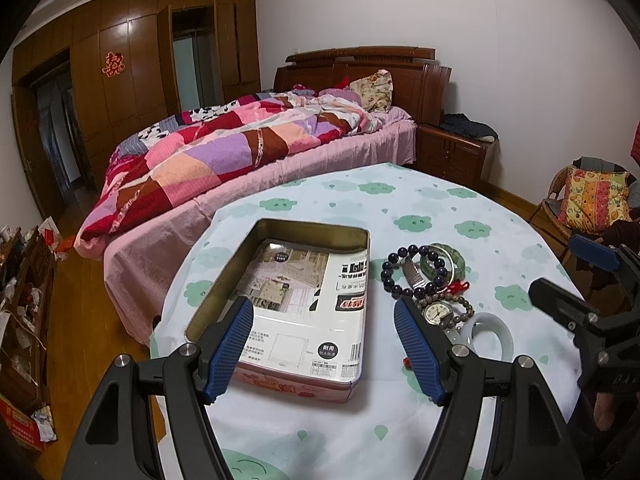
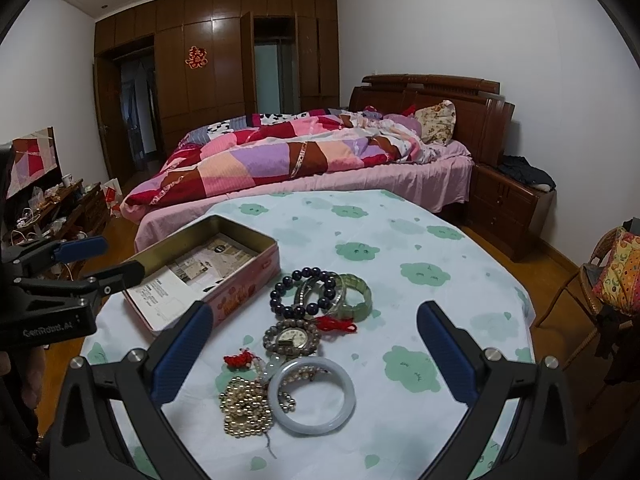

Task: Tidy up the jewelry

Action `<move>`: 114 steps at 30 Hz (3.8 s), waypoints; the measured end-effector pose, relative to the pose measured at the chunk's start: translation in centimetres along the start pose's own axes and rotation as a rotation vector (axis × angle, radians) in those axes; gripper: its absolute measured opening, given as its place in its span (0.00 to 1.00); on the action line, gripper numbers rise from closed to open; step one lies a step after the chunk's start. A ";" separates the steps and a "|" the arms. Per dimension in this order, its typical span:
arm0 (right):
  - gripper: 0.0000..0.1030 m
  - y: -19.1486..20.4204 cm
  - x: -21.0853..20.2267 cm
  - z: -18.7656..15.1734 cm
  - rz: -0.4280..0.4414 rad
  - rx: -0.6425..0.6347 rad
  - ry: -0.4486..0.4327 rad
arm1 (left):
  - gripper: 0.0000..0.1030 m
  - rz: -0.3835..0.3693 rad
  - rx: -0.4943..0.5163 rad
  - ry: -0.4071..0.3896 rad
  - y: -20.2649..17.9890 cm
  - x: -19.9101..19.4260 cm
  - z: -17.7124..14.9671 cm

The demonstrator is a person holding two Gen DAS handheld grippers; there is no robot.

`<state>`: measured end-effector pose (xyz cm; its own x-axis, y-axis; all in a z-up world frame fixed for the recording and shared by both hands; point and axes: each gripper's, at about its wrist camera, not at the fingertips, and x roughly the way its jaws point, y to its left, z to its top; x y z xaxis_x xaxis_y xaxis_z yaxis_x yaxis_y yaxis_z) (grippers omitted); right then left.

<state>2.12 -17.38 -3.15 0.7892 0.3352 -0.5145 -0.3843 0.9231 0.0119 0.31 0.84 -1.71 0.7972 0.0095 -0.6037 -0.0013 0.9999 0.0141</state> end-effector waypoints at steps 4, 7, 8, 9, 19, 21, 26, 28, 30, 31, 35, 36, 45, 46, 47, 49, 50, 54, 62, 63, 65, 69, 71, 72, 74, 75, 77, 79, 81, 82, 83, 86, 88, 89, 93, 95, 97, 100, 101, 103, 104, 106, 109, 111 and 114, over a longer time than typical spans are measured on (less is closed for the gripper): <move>1.00 -1.5 0.9 -1.8 -0.038 0.021 0.021 | 0.71 -0.008 -0.007 0.018 0.1 1.1 -0.9; 1.00 -3.1 1.8 -3.5 -0.064 0.049 0.060 | 0.71 -0.016 -0.002 0.043 -0.4 2.1 -1.5; 1.00 -3.5 1.9 -3.6 -0.066 0.054 0.069 | 0.71 -0.020 0.004 0.053 -0.7 2.6 -1.8; 1.00 -3.8 2.1 -4.1 -0.072 0.062 0.085 | 0.71 -0.022 0.009 0.060 -1.0 2.8 -2.1; 0.82 -2.8 3.7 -5.8 -0.038 0.028 0.236 | 0.71 -0.048 0.042 0.096 -2.5 4.1 -3.0; 0.82 -2.7 3.9 -5.8 -0.033 0.021 0.250 | 0.71 -0.047 0.047 0.093 -2.7 4.0 -3.0; 0.78 -2.7 3.9 -5.8 -0.038 0.000 0.263 | 0.71 -0.052 0.053 0.087 -2.9 4.1 -3.0; 0.72 -2.7 4.1 -5.9 -0.036 -0.009 0.278 | 0.71 -0.059 0.056 0.093 -3.0 4.2 -3.1; 0.67 -2.6 4.6 -5.9 -0.031 -0.015 0.300 | 0.71 -0.067 0.063 0.094 -3.2 4.2 -3.2; 0.60 -2.5 5.0 -6.0 -0.025 -0.021 0.314 | 0.71 -0.072 0.065 0.094 -3.3 4.2 -3.2; 0.26 -2.2 5.4 -6.1 0.004 -0.038 0.332 | 0.71 -0.092 0.072 0.100 -3.7 4.3 -3.4; 0.16 -2.1 5.4 -6.1 0.015 -0.039 0.330 | 0.71 -0.095 0.073 0.099 -3.8 4.3 -3.4; 0.12 -3.8 2.8 -5.3 0.053 0.042 0.266 | 0.71 -0.136 0.101 0.092 -5.1 3.9 -3.7; 0.13 -4.0 2.6 -5.2 0.050 0.045 0.262 | 0.71 -0.135 0.108 0.092 -5.3 3.8 -3.8; 0.13 -4.2 2.5 -5.1 0.045 0.045 0.259 | 0.71 -0.134 0.119 0.090 -5.5 3.8 -3.9; 0.13 -4.6 2.4 -5.2 0.047 0.050 0.260 | 0.70 -0.135 0.134 0.090 -6.0 3.8 -4.0; 0.13 -4.7 2.3 -5.3 0.051 0.053 0.262 | 0.68 -0.133 0.137 0.088 -6.1 3.8 -4.1; 0.13 -5.2 1.7 -5.8 0.062 0.066 0.258 | 0.55 -0.127 0.148 0.080 -6.5 3.6 -4.1; 0.13 -5.9 1.7 -5.7 0.062 0.076 0.247 | 0.54 -0.168 0.218 0.053 -8.5 2.4 -4.0; 0.13 -5.9 1.7 -5.7 0.062 0.076 0.247 | 0.52 -0.184 0.224 0.068 -8.7 2.7 -4.1; 0.13 -5.9 1.7 -5.7 0.064 0.079 0.248 | 0.40 -0.215 0.230 0.104 -9.2 3.3 -4.4; 0.13 -5.9 1.6 -5.8 0.065 0.078 0.246 | 0.34 -0.247 0.230 0.142 -9.7 4.0 -4.8; 0.13 -5.9 1.7 -5.9 0.068 0.077 0.245 | 0.34 -0.257 0.215 0.159 -9.6 4.4 -4.9; 0.13 -5.8 1.7 -5.9 0.070 0.077 0.245 | 0.34 -0.258 0.211 0.167 -9.6 4.6 -5.0; 0.13 -5.7 1.7 -6.0 0.072 0.072 0.244 | 0.34 -0.266 0.210 0.174 -9.8 4.8 -5.1; 0.13 -5.6 1.7 -6.0 0.074 0.070 0.244 | 0.34 -0.276 0.215 0.182 -10.0 4.9 -5.2; 0.13 -5.5 1.7 -6.1 0.075 0.069 0.243 | 0.34 -0.286 0.218 0.203 -10.4 5.5 -5.4; 0.13 -5.4 1.7 -6.0 0.074 0.068 0.242 | 0.15 -0.289 0.207 0.202 -10.2 5.4 -5.4; 0.13 -5.5 1.8 -6.0 0.074 0.069 0.242 | 0.03 -0.287 0.194 0.170 -9.8 4.8 -5.1; 0.13 -5.4 1.8 -6.1 0.073 0.070 0.242 | 0.02 -0.290 0.190 0.157 -9.7 4.5 -5.0; 0.13 -5.5 1.7 -6.1 0.074 0.070 0.243 | 0.02 -0.299 0.184 0.140 -9.6 4.1 -4.8; 0.13 -5.5 1.7 -6.1 0.074 0.068 0.242 | 0.00 -0.309 0.189 0.122 -9.6 3.7 -4.7; 0.13 -5.5 1.7 -6.1 0.074 0.068 0.241 | 0.00 -0.324 0.182 0.112 -9.5 3.4 -4.5; 0.13 -5.5 1.7 -6.1 0.074 0.070 0.242 | 0.00 -0.331 0.177 0.112 -9.3 3.3 -4.3; 0.13 -5.5 1.7 -6.1 0.074 0.070 0.242 | 0.00 -0.320 0.163 0.102 -8.8 3.1 -4.1; 0.13 -5.4 1.8 -6.0 0.074 0.072 0.243 | 0.00 -0.289 0.169 0.119 -8.8 3.5 -4.2; 0.13 -5.4 1.8 -6.0 0.075 0.071 0.242 | 0.01 -0.253 0.201 0.155 -9.4 4.2 -4.5; 0.13 -5.5 1.8 -6.1 0.075 0.074 0.242 | 0.02 -0.278 0.209 0.188 -9.8 4.8 -4.9; 0.13 -5.4 1.8 -6.0 0.075 0.075 0.242 | 0.02 -0.276 0.207 0.199 -9.9 5.1 -5.0; 0.13 -5.4 1.8 -6.1 0.075 0.075 0.243 | 0.02 -0.271 0.195 0.211 -9.6 5.4 -5.0; 0.13 -5.5 1.8 -6.1 0.075 0.074 0.242 | 0.02 -0.266 0.186 0.218 -9.5 5.6 -5.0; 0.13 -5.5 1.8 -6.1 0.075 0.074 0.242 | 0.16 -0.251 0.180 0.221 -9.4 5.7 -4.8; 0.13 -5.5 1.9 -6.1 0.078 0.078 0.242 | 0.60 -0.244 0.164 0.177 -9.2 4.9 -4.4; 0.13 -5.5 1.9 -6.1 0.078 0.079 0.242 | 0.60 -0.276 0.157 0.150 -9.2 4.5 -4.0; 0.13 -5.6 1.9 -6.1 0.076 0.080 0.239 | 0.60 -0.255 0.170 0.178 -9.6 5.5 -3.5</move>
<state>2.85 -23.06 -9.45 0.6201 0.3588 -0.6977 -0.3913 0.9122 0.1214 2.62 -8.68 -7.95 0.6410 -0.2241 -0.7341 0.2968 0.9544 -0.0322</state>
